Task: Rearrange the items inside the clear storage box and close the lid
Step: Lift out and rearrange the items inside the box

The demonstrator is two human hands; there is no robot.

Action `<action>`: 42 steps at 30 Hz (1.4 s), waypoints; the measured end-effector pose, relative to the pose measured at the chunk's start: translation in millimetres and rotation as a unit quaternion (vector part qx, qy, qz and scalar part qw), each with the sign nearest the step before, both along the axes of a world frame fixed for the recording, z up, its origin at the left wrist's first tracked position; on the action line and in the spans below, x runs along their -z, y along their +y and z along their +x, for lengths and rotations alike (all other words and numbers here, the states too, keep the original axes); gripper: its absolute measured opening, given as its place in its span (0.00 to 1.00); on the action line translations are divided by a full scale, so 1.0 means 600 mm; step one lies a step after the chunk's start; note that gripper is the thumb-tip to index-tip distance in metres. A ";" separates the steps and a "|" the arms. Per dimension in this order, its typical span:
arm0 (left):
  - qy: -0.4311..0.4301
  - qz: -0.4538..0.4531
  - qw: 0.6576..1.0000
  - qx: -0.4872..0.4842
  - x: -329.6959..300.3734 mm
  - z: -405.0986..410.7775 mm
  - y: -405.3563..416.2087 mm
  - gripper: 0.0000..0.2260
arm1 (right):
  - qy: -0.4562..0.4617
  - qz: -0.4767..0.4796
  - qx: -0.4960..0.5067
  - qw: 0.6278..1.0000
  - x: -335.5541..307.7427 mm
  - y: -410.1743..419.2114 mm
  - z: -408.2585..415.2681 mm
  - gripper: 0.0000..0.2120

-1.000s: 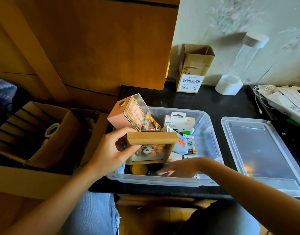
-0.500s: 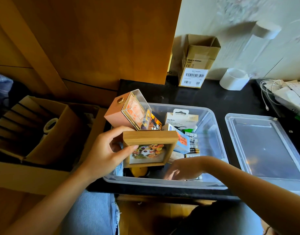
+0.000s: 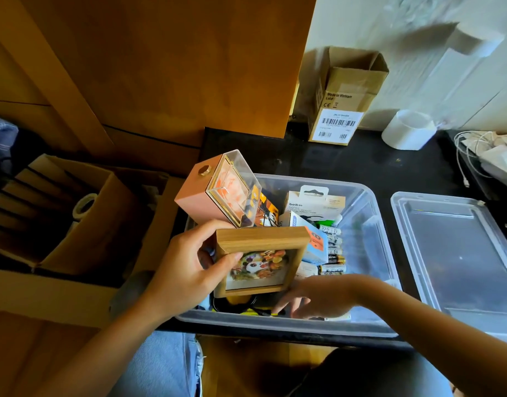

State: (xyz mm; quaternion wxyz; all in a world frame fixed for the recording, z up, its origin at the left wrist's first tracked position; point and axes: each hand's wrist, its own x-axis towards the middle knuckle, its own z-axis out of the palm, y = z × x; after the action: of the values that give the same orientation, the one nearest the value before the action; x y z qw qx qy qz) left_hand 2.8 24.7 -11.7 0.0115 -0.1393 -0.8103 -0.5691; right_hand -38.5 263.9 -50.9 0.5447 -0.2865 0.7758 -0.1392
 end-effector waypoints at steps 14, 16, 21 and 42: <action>0.014 -0.123 0.992 0.006 0.002 0.004 0.003 0.11 | -0.027 0.006 0.106 0.994 0.028 -0.029 0.012 0.21; 0.022 -0.112 0.993 0.003 0.003 0.004 0.003 0.11 | -0.041 -0.009 0.153 0.987 0.029 -0.029 0.012 0.20; 0.010 -0.056 0.998 -0.018 0.006 0.002 0.001 0.11 | -0.014 -0.024 0.175 0.984 0.018 -0.021 0.010 0.10; -0.053 0.128 0.990 -0.038 -0.016 0.019 -0.017 0.12 | 0.225 -0.020 0.405 0.886 -0.180 0.137 -0.015 0.09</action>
State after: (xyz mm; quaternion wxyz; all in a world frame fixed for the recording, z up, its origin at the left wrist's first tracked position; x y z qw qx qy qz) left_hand 14.3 14.2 -2.1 0.0076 -0.0757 -0.7350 -0.6738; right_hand -47.5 346.0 57.2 0.2459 0.0185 0.9231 -0.2950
